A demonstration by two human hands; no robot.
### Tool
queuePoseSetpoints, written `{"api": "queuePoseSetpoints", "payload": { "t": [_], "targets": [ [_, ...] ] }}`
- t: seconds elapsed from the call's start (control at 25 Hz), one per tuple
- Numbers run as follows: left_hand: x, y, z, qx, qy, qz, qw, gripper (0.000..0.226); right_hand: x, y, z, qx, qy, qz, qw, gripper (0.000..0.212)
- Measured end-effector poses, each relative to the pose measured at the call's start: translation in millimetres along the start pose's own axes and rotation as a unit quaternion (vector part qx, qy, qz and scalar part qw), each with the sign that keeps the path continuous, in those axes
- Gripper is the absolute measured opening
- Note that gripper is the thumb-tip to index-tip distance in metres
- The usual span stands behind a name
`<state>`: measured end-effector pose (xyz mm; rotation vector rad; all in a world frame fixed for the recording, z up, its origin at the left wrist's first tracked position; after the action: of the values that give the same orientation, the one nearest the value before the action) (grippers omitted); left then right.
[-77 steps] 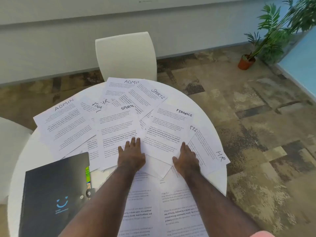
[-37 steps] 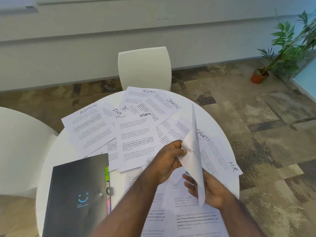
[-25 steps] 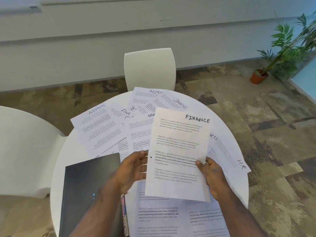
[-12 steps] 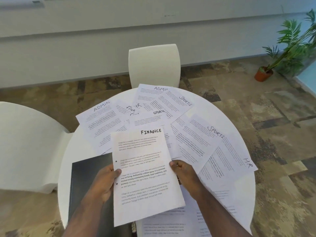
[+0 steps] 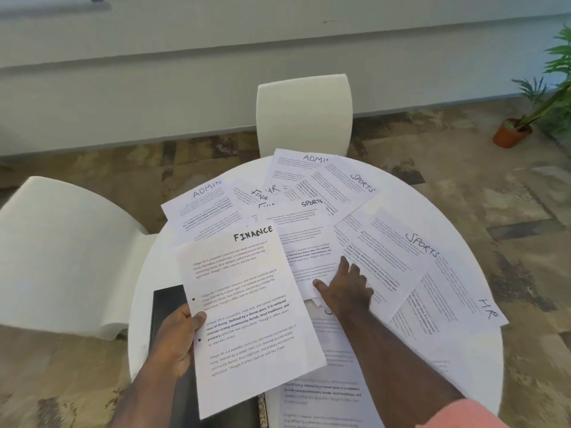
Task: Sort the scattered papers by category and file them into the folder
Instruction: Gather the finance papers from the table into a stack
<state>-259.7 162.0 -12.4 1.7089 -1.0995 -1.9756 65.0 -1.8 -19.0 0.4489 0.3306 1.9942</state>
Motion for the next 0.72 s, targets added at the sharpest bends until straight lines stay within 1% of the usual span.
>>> {"api": "queuePoseSetpoints", "payload": {
  "t": [0.16, 0.28, 0.52, 0.72],
  "targets": [
    [-1, -1, 6, 0.001, 0.005, -0.006, 1.0, 0.024, 7, -9, -9, 0.008, 0.042, -0.033, 0.999, 0.104],
    [-1, -1, 6, 0.007, 0.01, -0.008, 1.0, 0.023, 8, -14, -14, 0.01, 0.052, -0.038, 0.998, 0.104],
    [-1, -5, 8, 0.006, 0.014, -0.011, 1.0, 0.022, 5, -22, -19, 0.01, 0.007, -0.074, 0.997, 0.1],
    [4, -8, 10, -0.002, 0.024, -0.007, 1.0, 0.021, 13, -24, -23, 0.006, -0.011, -0.054, 0.998, 0.112]
  ]
}}
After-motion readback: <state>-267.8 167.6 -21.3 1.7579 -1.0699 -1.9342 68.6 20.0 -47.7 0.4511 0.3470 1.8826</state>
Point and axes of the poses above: each hand's wrist, its own y-axis away from the middle knuckle, its own z-axis out of the back of the hand, x = y × z, the point moved 6 cm from there along -y, towards the middle knuckle, and after that the axes turned 1 degree about x, right-handed, at the moved point
